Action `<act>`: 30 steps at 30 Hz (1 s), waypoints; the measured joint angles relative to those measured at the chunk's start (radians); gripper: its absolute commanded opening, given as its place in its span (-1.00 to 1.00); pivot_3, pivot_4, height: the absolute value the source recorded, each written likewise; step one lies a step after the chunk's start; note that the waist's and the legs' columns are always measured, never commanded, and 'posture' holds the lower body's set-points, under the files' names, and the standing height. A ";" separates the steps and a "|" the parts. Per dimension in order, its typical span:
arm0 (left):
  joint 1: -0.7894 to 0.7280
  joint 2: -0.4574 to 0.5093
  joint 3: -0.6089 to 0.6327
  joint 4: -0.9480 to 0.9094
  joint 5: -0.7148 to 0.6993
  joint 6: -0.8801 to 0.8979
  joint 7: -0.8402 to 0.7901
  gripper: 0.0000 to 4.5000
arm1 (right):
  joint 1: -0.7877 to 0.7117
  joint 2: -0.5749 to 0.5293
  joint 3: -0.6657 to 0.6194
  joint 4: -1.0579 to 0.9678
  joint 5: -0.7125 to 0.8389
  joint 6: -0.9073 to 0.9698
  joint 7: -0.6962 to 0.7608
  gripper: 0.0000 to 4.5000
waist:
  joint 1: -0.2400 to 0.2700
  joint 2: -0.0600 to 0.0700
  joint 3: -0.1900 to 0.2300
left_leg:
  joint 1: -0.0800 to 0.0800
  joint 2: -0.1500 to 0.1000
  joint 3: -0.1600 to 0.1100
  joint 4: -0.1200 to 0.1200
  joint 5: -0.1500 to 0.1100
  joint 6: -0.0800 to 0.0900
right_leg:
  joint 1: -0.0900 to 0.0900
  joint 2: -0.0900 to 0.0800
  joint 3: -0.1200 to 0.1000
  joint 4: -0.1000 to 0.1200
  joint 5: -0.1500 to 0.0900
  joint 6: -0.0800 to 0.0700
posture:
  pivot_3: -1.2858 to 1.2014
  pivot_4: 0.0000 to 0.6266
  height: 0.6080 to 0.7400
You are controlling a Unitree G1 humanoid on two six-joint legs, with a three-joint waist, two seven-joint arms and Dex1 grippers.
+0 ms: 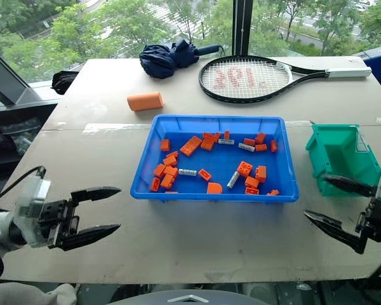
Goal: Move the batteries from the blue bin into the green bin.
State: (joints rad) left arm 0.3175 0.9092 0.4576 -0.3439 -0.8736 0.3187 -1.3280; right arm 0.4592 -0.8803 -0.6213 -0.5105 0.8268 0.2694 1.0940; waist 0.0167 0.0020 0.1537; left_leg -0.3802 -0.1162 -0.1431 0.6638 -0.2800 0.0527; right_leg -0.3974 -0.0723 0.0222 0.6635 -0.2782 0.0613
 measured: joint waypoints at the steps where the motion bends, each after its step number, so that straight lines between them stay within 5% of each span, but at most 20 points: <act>1: -0.045 0.015 0.002 0.000 -0.025 0.027 0.001 1.00 | -0.074 -0.024 0.044 -0.005 -0.001 0.025 -0.017 0.97 | -0.001 -0.001 0.000 | 0.000 0.000 0.000 0.000 0.000 0.000 | 0.000 0.000 0.000 0.000 0.000 0.000 | 0.03 -0.52 1.00; 5: -0.191 0.071 0.006 -0.003 -0.084 0.103 -0.001 1.00 | -0.322 -0.098 0.216 0.005 -0.040 0.091 -0.048 0.97 | -0.004 0.000 0.002 | -0.001 0.000 0.000 0.000 0.003 -0.004 | -0.001 0.000 -0.001 -0.001 0.000 -0.001 | 0.03 -0.52 1.00; 8: -0.264 0.121 0.017 0.005 -0.113 0.158 -0.029 1.00 | -0.649 -0.130 0.454 0.123 -0.182 0.123 -0.033 0.97 | -0.017 -0.001 0.005 | -0.002 0.000 0.000 0.000 0.003 -0.005 | -0.003 0.000 0.000 -0.001 0.001 -0.001 | 0.03 -0.52 1.00; 14: -0.371 0.154 0.014 0.043 -0.113 0.211 -0.063 1.00 | -0.948 -0.039 0.739 0.274 -0.360 0.110 0.060 0.97 | -0.021 -0.004 0.007 | -0.009 0.001 -0.003 -0.001 0.003 -0.005 | -0.008 0.000 -0.004 -0.001 0.001 -0.001 | 0.03 -0.52 1.00; 20: -0.454 0.191 0.009 0.040 -0.145 0.290 -0.073 1.00 | -1.107 0.046 0.946 0.401 -0.537 0.053 0.168 0.97 | -0.032 -0.004 0.007 | -0.016 0.000 -0.003 0.003 0.003 -0.005 | -0.015 0.000 -0.004 0.001 0.001 0.000 | 0.03 -0.52 1.00; 30: -0.459 0.193 0.010 0.048 -0.132 0.307 -0.158 1.00 | -1.266 0.184 1.107 0.591 -0.712 -0.013 0.291 0.97 | -0.033 -0.003 0.007 | -0.016 0.000 -0.003 0.005 0.005 -0.009 | -0.018 0.001 -0.004 0.010 0.001 -0.001 | 0.03 -0.52 1.00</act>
State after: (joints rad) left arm -0.1412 1.1024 0.4674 -0.2954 -1.0055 0.6254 -1.4865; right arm -0.8064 -0.6963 0.4856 0.0801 0.1150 0.2565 1.3850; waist -0.0166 -0.0013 0.1606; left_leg -0.3963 -0.1161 -0.1458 0.6692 -0.2747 0.0441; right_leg -0.4152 -0.0713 0.0186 0.6740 -0.2771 0.0603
